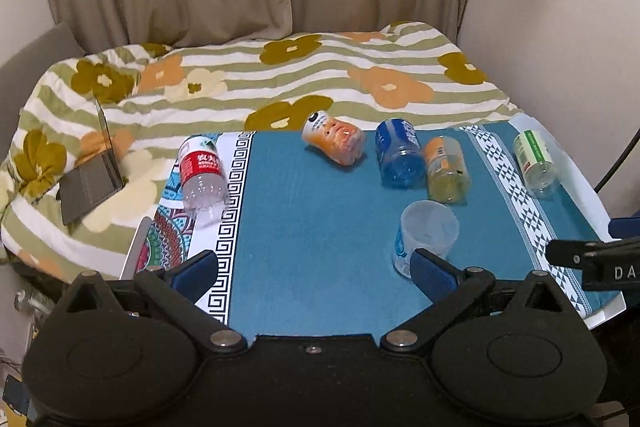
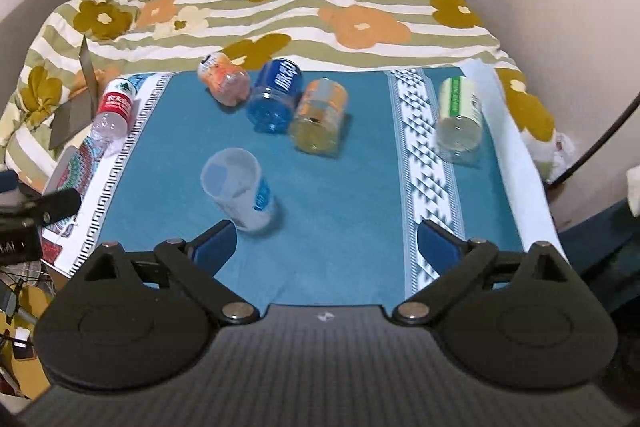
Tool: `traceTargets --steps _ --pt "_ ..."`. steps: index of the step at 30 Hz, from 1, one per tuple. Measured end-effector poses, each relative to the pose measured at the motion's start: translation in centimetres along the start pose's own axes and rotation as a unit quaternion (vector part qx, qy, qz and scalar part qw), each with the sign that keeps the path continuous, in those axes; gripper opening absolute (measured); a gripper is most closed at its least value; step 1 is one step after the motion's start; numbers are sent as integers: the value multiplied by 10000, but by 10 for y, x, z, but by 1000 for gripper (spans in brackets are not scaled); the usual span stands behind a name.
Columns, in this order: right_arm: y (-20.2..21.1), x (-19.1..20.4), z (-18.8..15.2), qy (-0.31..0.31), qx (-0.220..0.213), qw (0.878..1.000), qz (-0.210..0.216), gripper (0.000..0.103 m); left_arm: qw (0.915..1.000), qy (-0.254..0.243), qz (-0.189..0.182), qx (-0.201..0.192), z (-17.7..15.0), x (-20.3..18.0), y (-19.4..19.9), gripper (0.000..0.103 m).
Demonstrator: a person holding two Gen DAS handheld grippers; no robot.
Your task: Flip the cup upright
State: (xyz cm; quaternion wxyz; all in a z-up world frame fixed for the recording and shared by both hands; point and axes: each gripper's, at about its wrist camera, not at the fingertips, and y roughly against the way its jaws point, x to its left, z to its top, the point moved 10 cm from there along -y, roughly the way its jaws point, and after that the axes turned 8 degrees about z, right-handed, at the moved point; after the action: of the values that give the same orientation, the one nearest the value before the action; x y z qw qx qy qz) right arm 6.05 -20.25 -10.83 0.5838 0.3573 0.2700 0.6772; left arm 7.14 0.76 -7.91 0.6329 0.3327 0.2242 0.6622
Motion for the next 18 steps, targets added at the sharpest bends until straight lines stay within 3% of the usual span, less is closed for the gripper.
traceTargets --steps 18 --pt "8 -15 -12 -178 56 9998 -93 103 9999 -150 0 -47 -7 -15 5 103"
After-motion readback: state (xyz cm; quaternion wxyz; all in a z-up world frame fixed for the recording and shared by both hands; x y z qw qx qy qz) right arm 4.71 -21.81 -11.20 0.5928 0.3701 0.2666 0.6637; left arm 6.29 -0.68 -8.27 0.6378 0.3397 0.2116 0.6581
